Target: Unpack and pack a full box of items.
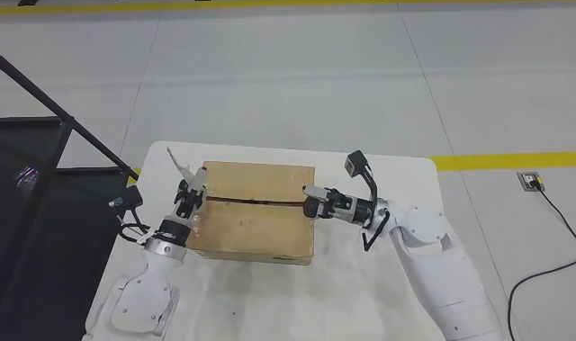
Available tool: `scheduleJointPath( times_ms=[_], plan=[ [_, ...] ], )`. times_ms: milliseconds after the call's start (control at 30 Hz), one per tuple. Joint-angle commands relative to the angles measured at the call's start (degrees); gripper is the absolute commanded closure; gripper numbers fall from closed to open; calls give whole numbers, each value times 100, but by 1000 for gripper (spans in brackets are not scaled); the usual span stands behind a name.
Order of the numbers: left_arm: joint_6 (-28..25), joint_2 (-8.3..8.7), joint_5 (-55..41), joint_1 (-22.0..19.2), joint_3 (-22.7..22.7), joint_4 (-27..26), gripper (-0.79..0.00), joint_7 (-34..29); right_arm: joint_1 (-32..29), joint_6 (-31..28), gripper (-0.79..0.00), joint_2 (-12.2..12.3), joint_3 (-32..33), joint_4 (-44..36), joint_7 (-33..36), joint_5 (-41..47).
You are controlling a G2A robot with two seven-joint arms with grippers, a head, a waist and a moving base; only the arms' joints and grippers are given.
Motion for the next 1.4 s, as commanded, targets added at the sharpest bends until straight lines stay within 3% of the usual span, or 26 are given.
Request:
scheduleJointPath(
  times_ms=[0,1367],
  plan=[
    [23,-12,34,-33,54,38,-785,1,-18,-9,-785,15,12,-2,1,15],
    [240,-293,582,-569,941,603,-785,235,-316,-208,-785,305,252,-84,-117,337]
  ],
)
